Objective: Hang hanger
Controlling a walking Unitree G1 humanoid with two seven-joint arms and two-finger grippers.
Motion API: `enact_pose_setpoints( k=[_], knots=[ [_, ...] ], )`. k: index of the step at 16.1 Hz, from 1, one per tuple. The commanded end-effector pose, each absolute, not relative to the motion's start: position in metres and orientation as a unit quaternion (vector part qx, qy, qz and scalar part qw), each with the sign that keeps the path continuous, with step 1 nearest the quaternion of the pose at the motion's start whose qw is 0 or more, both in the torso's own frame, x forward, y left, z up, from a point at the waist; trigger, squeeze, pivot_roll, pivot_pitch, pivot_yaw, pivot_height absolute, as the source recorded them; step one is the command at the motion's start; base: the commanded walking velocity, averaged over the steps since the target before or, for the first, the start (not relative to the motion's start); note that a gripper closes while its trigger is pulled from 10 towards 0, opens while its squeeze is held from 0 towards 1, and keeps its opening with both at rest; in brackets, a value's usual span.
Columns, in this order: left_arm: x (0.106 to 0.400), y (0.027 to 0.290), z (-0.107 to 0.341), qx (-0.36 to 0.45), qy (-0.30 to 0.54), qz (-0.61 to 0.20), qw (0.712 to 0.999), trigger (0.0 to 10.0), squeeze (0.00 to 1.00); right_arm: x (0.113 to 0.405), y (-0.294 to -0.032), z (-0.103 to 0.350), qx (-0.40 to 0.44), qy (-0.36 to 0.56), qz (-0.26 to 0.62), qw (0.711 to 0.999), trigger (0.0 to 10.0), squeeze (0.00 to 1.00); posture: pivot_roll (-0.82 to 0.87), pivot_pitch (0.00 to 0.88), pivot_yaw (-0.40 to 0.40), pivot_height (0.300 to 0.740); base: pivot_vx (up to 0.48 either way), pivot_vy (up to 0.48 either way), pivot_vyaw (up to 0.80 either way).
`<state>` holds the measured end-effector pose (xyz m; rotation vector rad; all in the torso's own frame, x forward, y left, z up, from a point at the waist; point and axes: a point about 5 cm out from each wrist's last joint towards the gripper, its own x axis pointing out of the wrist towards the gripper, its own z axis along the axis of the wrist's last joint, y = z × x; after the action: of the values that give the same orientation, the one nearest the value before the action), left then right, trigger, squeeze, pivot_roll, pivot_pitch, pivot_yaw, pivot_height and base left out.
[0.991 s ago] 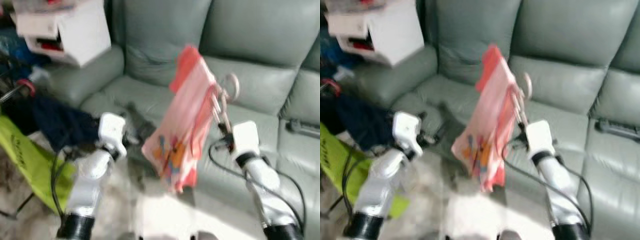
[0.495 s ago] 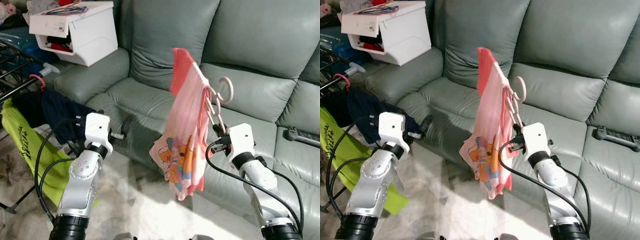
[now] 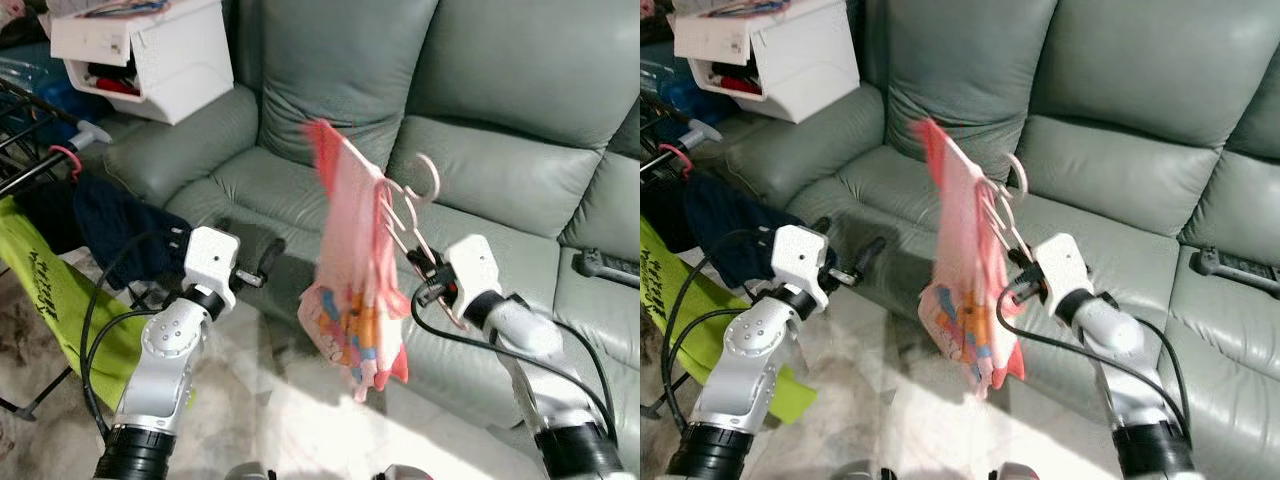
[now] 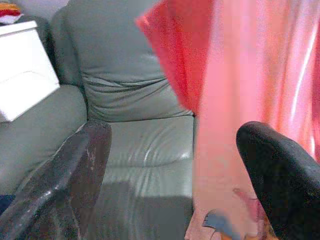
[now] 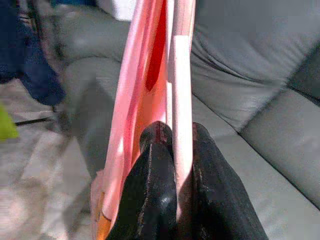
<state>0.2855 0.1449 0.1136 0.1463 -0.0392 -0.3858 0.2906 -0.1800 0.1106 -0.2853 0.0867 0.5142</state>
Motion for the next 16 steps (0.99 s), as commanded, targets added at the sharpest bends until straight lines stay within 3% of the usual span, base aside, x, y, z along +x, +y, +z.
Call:
enact_pose_setpoints(
  k=[1,4,7,9,11,16],
  knots=[
    [0.288,0.144,0.120,0.087,-0.032,-0.198,0.976,10.0,0.00,0.296,-0.170,0.123,-0.151,0.016,0.292,0.944,10.0,0.00,-0.04,0.033,0.077,0.740,0.000,0.000,0.00],
    [0.291,0.143,0.132,0.148,-0.064,-0.226,0.961,10.0,0.00,0.296,-0.165,0.127,-0.178,0.025,0.362,0.915,10.0,0.00,-0.03,0.034,0.073,0.740,0.000,0.000,0.00],
    [0.295,0.154,0.152,0.236,-0.103,-0.269,0.928,10.0,0.00,0.288,-0.181,0.118,-0.218,0.075,0.425,0.875,10.0,0.00,-0.02,0.032,0.068,0.740,0.000,0.000,0.00],
    [0.294,0.166,0.148,0.274,-0.091,-0.296,0.911,10.0,0.00,0.284,-0.194,0.115,-0.237,0.095,0.441,0.860,10.0,0.00,-0.02,0.033,0.070,0.740,0.000,0.000,0.00],
    [0.284,0.172,0.132,0.320,-0.067,-0.357,0.875,10.0,0.00,0.279,-0.201,0.117,-0.243,0.097,0.458,0.850,10.0,0.00,-0.02,0.033,0.075,0.740,0.000,0.000,0.00],
    [0.277,0.179,0.116,0.365,-0.034,-0.448,0.815,10.0,0.00,0.268,-0.208,0.118,-0.261,0.103,0.507,0.815,10.0,0.00,-0.03,0.030,0.073,0.740,0.000,0.000,0.00]
  ],
)
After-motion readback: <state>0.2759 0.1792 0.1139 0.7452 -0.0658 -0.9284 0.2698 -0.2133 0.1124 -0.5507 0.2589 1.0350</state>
